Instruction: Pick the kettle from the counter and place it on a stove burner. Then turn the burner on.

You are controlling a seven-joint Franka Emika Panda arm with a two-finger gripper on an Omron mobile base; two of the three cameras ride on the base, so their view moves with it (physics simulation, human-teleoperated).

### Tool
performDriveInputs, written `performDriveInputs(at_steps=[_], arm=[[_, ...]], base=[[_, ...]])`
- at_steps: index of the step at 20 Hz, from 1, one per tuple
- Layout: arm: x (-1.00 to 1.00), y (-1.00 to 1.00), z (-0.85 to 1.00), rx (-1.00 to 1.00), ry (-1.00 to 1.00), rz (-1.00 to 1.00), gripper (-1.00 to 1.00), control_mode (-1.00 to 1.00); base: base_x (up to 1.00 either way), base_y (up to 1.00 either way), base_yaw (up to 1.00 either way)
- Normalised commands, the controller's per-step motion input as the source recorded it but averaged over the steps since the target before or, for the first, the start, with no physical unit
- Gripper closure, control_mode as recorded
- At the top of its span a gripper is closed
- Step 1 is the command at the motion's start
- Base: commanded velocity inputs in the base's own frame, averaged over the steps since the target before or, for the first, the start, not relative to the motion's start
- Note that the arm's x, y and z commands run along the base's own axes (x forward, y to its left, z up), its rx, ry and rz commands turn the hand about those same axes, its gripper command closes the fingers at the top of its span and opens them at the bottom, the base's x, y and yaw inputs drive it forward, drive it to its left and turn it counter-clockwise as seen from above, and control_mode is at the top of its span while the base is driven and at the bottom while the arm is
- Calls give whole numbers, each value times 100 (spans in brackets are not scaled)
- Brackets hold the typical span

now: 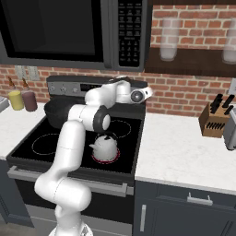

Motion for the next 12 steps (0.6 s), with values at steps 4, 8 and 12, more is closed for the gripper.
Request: performDriveInputs(at_steps=[4,8,12], arm=[[0,21,0,-24,0,10,100,-100],[0,26,-2,-23,0,9,100,-100],[-6,26,-2,-29,0,12,100,-100]], base=[[0,0,0],[0,0,0],[0,0,0]])
